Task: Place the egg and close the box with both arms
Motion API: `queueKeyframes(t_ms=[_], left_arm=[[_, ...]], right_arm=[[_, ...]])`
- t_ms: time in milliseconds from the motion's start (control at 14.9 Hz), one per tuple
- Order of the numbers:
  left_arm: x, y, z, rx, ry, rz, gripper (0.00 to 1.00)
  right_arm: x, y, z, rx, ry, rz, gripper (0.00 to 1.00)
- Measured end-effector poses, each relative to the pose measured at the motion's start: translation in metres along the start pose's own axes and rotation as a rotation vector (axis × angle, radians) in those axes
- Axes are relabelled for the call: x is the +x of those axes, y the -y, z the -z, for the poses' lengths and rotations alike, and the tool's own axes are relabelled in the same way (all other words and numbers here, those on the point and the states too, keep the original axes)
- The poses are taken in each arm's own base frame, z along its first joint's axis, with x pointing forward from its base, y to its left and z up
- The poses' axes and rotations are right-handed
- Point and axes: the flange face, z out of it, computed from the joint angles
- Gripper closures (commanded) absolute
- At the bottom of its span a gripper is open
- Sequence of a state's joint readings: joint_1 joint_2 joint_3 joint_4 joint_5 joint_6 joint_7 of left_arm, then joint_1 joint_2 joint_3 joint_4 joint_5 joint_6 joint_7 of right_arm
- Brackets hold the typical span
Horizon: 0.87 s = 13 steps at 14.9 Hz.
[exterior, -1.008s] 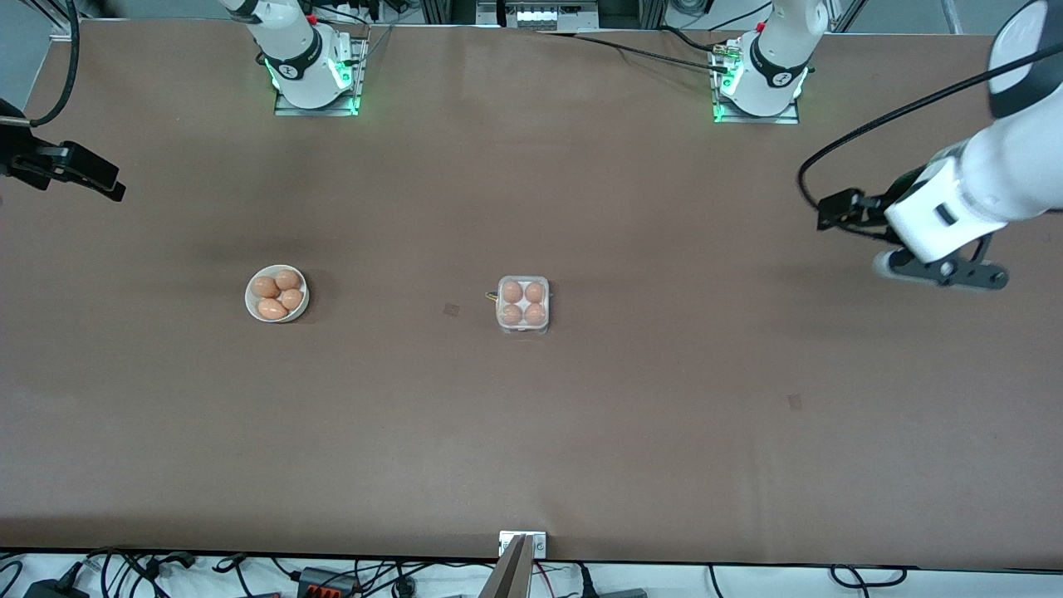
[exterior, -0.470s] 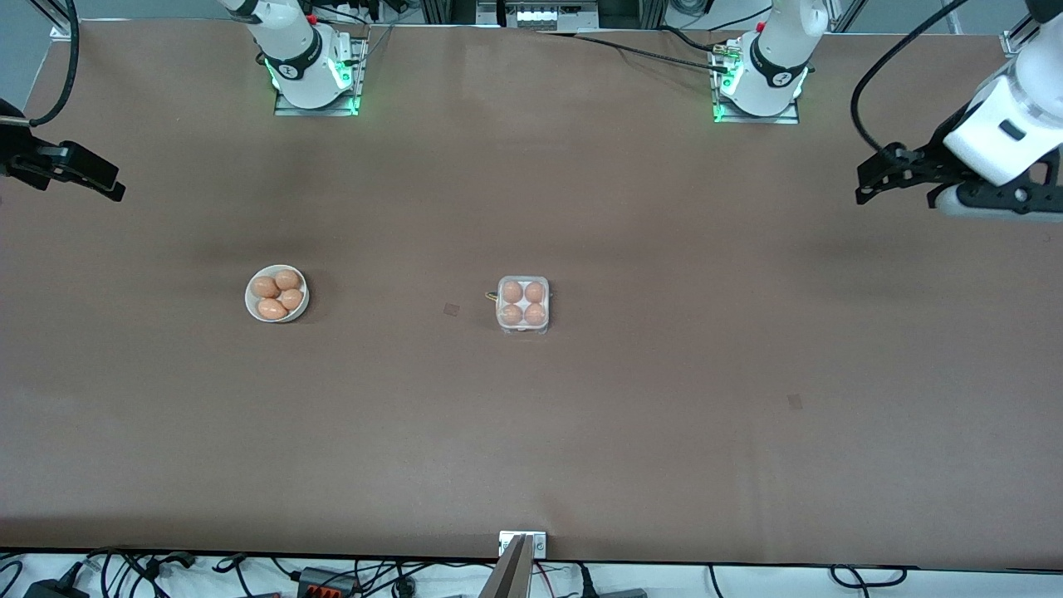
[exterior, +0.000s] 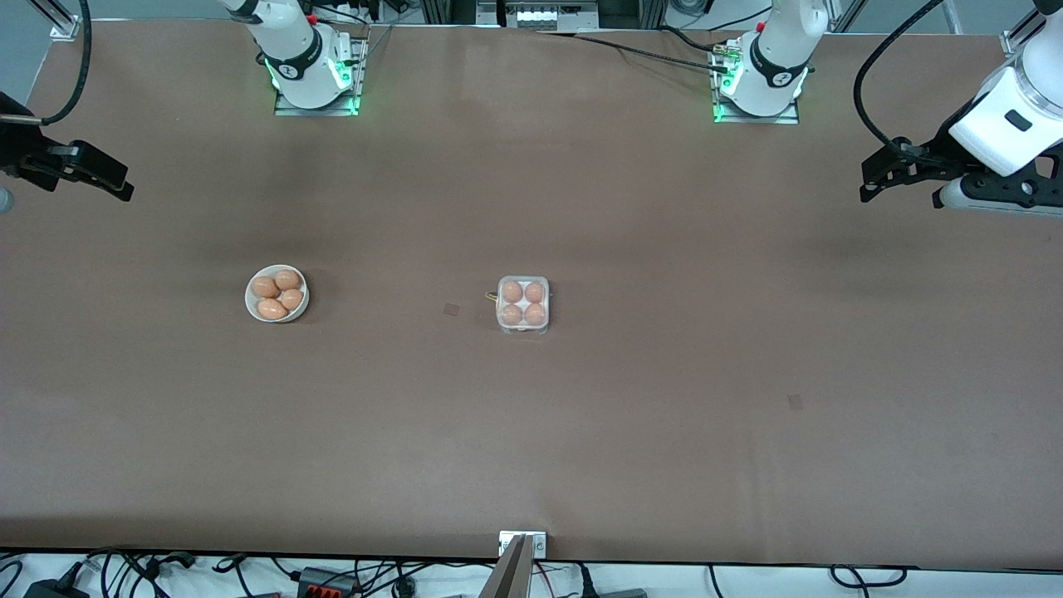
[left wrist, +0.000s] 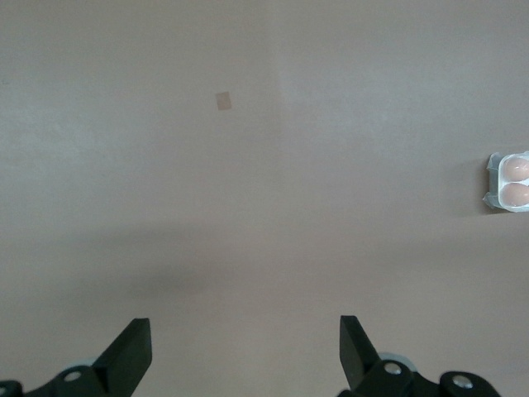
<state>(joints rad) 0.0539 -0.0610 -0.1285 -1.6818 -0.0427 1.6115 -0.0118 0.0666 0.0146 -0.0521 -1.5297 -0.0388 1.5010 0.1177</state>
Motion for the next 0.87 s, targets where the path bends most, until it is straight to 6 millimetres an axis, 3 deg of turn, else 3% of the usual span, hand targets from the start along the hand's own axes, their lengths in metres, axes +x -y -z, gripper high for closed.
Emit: queueKeyframes(t_ms=[874], left_arm=[[0.001, -0.007, 0.001, 0.000, -0.003, -0.021, 0.00]], right_arm=[[-0.007, 0.005, 0.012, 0.021, -0.012, 0.010, 0.00]])
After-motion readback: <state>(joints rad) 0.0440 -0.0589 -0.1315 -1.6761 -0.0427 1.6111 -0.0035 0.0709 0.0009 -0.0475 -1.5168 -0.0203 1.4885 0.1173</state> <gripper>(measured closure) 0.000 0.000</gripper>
